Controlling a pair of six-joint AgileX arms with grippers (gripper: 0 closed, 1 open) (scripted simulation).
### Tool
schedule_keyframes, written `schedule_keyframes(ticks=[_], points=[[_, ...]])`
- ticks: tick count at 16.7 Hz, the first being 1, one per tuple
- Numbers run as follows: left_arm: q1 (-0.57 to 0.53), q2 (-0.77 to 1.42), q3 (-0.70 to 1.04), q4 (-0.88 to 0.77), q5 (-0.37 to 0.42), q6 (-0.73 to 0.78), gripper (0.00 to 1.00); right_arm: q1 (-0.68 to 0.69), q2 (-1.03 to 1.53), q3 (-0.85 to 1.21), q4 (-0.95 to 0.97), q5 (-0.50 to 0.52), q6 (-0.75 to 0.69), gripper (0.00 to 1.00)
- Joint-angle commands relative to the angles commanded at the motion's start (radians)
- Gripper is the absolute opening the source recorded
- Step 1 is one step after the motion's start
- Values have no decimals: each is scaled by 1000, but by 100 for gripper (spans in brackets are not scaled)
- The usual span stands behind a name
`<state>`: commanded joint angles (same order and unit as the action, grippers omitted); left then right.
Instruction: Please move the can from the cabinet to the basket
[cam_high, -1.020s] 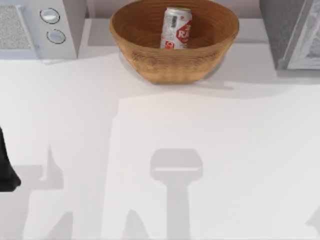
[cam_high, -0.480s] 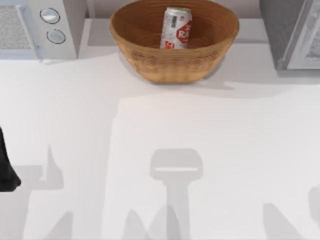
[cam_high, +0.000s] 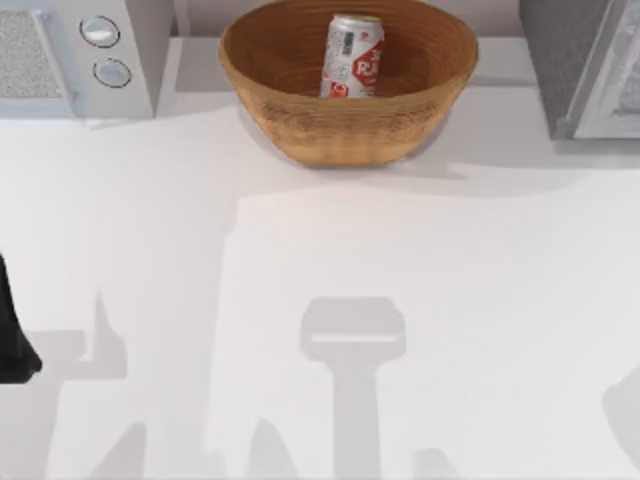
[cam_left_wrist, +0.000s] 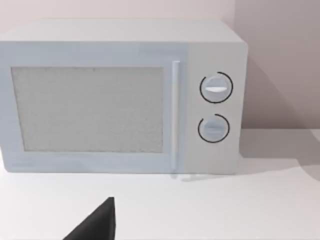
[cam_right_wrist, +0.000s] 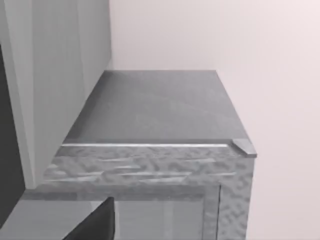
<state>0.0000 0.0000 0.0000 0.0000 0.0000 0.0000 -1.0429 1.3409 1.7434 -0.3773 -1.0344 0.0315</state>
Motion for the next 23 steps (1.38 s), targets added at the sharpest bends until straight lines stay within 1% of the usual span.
schedule_keyframes(ticks=[2,4,6,7,10,16,18,20,21,23], points=[[0,0,0,0,0,0,100,11,1,3,0,11,0,100],[0,0,0,0,0,0,100,60,3,12,-3,60,0,100],[0,0,0,0,0,0,100,151,7,24,-8,152,0,100],[0,0,0,0,0,0,100,213,10,30,-12,213,0,100],[0,0,0,0,0,0,100,457,15,41,-26,453,-2,100],[0,0,0,0,0,0,100,1055,0,29,-50,1053,-7,100],[0,0,0,0,0,0,100,1224,-13,16,-55,1222,-9,100],[0,0,0,0,0,0,100,1352,-27,1,-58,1350,-10,100],[0,0,0,0,0,0,100,1400,-33,-5,-59,1398,-11,100],[0,0,0,0,0,0,100,1464,-43,-16,-60,1463,-12,100]])
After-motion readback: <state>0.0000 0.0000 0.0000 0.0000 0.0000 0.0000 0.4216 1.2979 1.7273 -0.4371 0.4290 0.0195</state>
